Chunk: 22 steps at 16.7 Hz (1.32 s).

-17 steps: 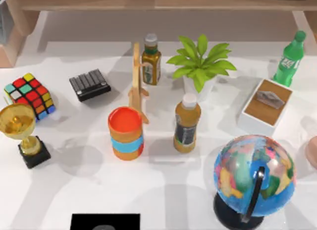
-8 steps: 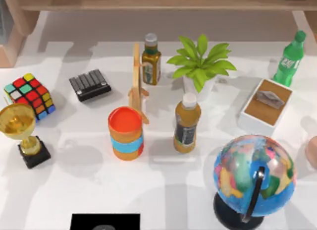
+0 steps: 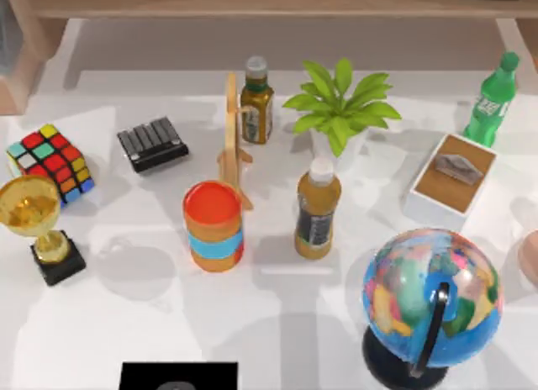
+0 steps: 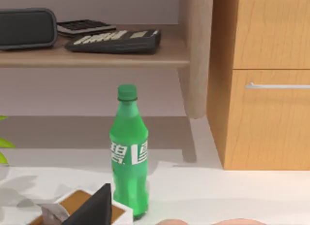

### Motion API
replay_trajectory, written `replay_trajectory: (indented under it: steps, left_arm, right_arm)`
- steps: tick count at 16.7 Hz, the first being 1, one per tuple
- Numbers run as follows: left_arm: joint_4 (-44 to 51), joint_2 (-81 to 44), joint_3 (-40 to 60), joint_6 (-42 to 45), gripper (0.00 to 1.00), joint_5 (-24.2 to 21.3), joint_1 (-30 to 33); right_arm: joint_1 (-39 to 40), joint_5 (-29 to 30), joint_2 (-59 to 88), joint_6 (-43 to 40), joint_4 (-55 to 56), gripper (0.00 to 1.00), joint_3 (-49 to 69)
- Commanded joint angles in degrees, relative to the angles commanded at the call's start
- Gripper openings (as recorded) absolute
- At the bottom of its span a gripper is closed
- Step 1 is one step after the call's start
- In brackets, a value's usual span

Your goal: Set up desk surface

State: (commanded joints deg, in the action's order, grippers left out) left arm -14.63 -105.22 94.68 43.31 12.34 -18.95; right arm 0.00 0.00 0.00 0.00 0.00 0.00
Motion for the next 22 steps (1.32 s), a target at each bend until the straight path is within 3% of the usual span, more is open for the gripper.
replay_trajectory:
  steps: [5,9,12,17,22]
  left_arm:
    - [-6.7,-2.3,-18.7,20.6,0.00,-11.1,-15.3]
    - [-11.9,-2.9,-31.3,35.6,0.00,-21.2,-20.6]
    - [-15.8,-2.0,-37.5,44.8,0.00,-29.1,-19.9]
    - [-21.0,-1.5,-41.4,54.4,0.00,-39.8,-13.7]
    - [-22.3,-3.7,-41.0,56.4,0.00,-43.0,-10.1]
  right_arm:
    - [0.0,0.0,0.0,0.0,0.0,1.00,0.0]
    - [0.0,0.0,0.0,0.0,0.0,1.00,0.0]
    - [0.0,0.0,0.0,0.0,0.0,1.00,0.0]
    - [0.0,0.0,0.0,0.0,0.0,1.00,0.0]
    - [0.0,0.0,0.0,0.0,0.0,1.00,0.0]
